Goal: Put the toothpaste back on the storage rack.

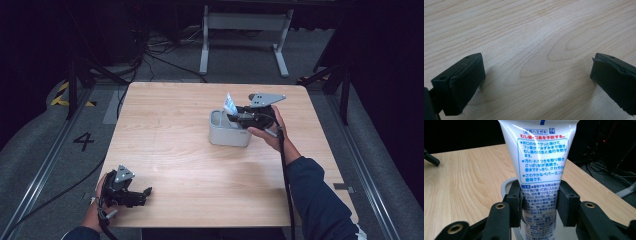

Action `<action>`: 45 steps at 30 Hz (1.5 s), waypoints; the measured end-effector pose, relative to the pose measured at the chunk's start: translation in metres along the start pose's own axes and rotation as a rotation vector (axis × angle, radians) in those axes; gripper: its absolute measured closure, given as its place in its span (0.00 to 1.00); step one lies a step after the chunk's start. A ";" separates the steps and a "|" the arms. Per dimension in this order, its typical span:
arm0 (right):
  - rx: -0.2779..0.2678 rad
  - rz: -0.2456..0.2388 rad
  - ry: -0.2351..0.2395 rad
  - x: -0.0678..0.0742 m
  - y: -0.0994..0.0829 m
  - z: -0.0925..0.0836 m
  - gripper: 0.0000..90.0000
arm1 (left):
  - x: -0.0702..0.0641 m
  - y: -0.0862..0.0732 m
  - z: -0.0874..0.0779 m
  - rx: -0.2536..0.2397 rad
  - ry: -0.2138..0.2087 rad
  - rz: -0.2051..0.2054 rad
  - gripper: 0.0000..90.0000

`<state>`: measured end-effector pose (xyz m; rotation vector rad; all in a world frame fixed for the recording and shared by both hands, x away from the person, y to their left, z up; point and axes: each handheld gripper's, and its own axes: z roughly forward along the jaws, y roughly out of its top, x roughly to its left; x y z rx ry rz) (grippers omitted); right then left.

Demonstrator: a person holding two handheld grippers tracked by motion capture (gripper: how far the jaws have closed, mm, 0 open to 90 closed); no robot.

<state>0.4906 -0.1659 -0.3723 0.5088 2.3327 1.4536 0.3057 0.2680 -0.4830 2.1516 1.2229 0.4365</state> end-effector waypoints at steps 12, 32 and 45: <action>0.047 -0.016 -0.002 0.002 -0.010 -0.003 0.67 | 0.000 0.000 0.000 0.002 0.000 0.003 0.00; 0.091 -0.002 0.003 0.000 -0.019 -0.005 0.64 | 0.000 0.000 0.000 0.002 0.000 0.003 0.00; 0.070 0.025 0.001 -0.001 -0.020 -0.010 0.58 | 0.000 0.000 0.000 0.002 0.000 0.003 0.00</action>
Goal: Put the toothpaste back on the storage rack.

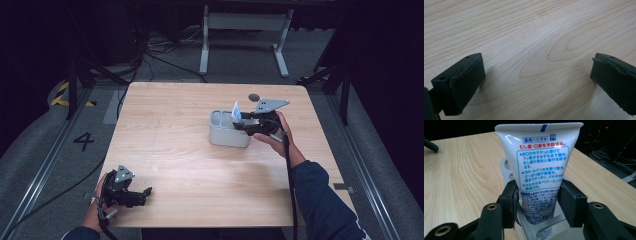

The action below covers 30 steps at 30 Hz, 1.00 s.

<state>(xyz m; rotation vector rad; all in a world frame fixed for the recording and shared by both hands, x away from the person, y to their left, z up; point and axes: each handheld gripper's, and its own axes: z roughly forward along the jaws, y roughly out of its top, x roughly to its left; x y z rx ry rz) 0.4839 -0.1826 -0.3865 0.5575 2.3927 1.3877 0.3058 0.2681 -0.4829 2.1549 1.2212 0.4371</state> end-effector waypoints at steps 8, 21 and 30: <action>-0.038 0.017 -0.010 0.000 0.002 -0.007 0.52 | 0.000 0.000 0.000 0.000 -0.001 0.000 0.00; -0.046 0.016 -0.046 0.000 0.002 -0.019 0.47 | 0.000 0.000 0.000 0.000 -0.002 0.003 0.00; -0.047 0.013 -0.083 -0.002 -0.001 -0.034 0.44 | 0.000 0.000 0.000 -0.001 -0.002 0.003 0.00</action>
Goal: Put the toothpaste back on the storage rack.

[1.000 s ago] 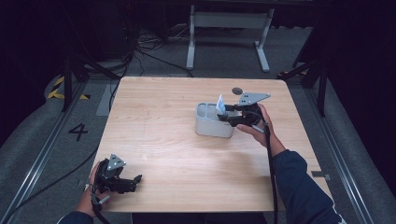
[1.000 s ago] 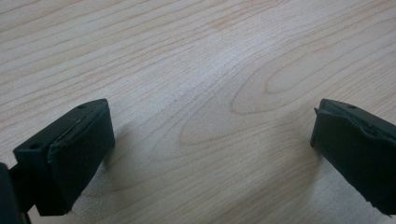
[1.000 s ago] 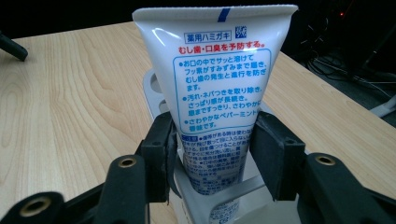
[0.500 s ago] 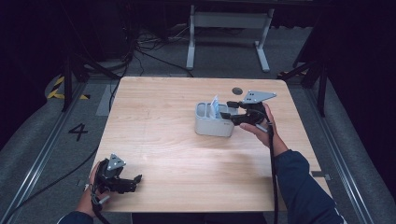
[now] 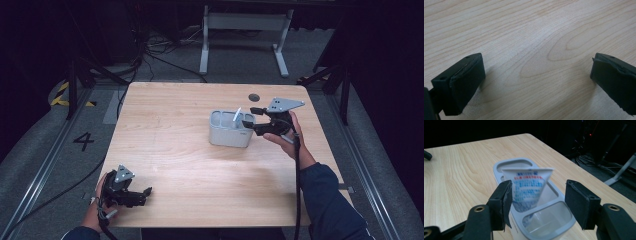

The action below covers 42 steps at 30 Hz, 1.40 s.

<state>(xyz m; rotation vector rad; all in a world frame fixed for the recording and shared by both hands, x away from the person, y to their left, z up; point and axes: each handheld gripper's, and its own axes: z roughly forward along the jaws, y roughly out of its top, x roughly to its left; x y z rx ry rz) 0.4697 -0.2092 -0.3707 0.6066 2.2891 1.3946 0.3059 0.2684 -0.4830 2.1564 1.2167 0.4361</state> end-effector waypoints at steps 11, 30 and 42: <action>0.055 -0.024 -0.038 0.003 -0.008 -0.008 0.43 | 0.003 0.000 0.000 0.003 -0.014 0.029 0.00; 0.139 -0.058 -0.101 0.019 -0.036 -0.041 0.41 | 0.013 0.011 0.009 0.003 -0.063 0.089 0.00; 0.226 -0.086 -0.159 0.030 -0.067 -0.064 0.39 | 0.014 0.018 0.015 -0.001 -0.069 0.106 0.00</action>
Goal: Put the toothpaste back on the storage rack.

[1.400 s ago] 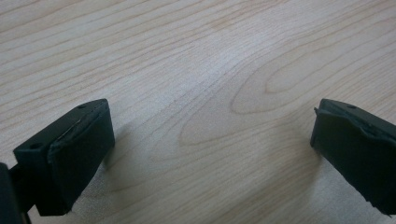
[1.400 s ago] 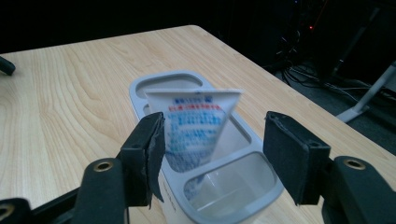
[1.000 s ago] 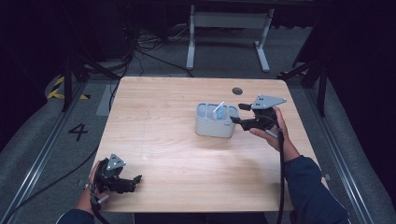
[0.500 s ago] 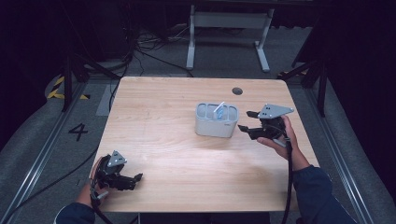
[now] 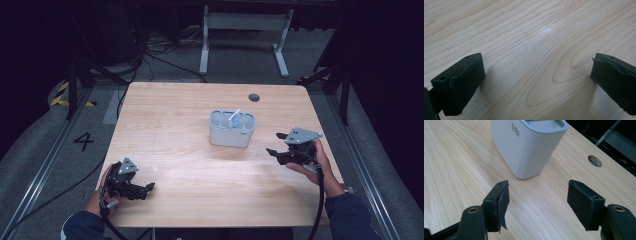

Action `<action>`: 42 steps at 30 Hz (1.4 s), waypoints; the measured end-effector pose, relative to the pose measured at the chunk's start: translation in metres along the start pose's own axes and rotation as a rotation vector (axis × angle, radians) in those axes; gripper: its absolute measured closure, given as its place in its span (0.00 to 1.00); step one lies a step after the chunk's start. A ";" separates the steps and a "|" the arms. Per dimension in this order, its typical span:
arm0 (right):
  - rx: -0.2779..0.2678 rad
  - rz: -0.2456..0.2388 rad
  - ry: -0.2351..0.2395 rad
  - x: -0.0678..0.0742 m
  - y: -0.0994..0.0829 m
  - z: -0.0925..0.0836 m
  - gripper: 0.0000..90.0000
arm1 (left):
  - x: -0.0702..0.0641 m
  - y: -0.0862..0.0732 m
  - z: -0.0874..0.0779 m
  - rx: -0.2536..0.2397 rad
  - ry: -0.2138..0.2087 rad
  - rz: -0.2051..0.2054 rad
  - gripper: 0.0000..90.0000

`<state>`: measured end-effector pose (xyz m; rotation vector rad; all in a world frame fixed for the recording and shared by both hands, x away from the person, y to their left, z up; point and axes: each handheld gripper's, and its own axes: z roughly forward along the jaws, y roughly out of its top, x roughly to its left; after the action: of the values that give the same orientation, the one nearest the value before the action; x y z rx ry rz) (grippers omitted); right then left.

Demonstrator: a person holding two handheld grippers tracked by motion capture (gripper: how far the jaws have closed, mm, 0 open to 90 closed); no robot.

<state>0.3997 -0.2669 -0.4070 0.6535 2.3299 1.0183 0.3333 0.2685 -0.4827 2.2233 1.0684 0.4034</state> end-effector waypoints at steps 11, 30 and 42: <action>0.026 0.054 -0.054 0.003 -0.039 -0.016 0.31 | 0.002 0.002 0.001 0.007 -0.007 0.011 0.00; 0.125 0.221 -0.055 0.007 -0.119 -0.039 0.25 | 0.002 0.002 0.002 0.003 -0.009 0.008 0.00; 0.104 0.353 -0.005 0.001 -0.142 -0.050 0.25 | 0.003 0.003 0.002 0.000 -0.006 0.010 0.00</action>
<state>0.3367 -0.3783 -0.4862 1.1372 2.3235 1.0440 0.3376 0.2684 -0.4827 2.2294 1.0548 0.4005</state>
